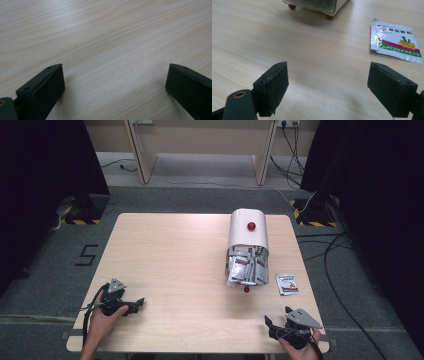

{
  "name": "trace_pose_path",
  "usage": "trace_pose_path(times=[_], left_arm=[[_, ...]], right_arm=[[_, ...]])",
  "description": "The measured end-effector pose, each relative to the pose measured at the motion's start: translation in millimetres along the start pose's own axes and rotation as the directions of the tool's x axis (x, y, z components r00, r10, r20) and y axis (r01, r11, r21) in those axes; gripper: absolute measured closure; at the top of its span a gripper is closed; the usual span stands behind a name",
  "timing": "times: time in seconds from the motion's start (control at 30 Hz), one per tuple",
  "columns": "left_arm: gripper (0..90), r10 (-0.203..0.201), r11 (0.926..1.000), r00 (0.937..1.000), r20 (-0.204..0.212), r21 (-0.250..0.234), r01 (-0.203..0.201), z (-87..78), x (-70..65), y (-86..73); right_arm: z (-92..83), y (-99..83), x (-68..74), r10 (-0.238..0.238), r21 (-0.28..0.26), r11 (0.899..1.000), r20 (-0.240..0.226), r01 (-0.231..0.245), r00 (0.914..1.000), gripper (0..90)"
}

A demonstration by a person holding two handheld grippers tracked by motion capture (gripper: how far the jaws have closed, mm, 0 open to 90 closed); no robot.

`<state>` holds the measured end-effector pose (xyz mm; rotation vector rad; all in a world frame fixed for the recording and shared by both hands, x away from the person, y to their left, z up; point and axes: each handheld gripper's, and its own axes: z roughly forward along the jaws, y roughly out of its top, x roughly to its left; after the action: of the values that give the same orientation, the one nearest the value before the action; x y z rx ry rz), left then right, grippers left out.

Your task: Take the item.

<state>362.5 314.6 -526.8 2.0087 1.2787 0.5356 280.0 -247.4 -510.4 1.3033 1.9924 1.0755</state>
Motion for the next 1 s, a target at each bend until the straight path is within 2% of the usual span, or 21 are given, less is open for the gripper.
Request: trace_pose_path(times=[0.57, 1.0], left_arm=[[1.4, 0.0, 1.0, 1.0, 0.0, 0.0, 0.0, 0.0, 0.0, 0.0], [1.5, -0.002, 1.0, 1.0, -0.002, 0.0, 0.002, -0.3, -0.2, -0.2]], right_arm=[[-8.9, -8.9, 4.5, -0.003, -0.001, 1.0, 0.0, 0.003, 1.0, 18.5], [-12.9, -20.0, 7.2, -0.024, 0.027, 0.999, 0.013, 0.023, 0.9996, 18.3]])
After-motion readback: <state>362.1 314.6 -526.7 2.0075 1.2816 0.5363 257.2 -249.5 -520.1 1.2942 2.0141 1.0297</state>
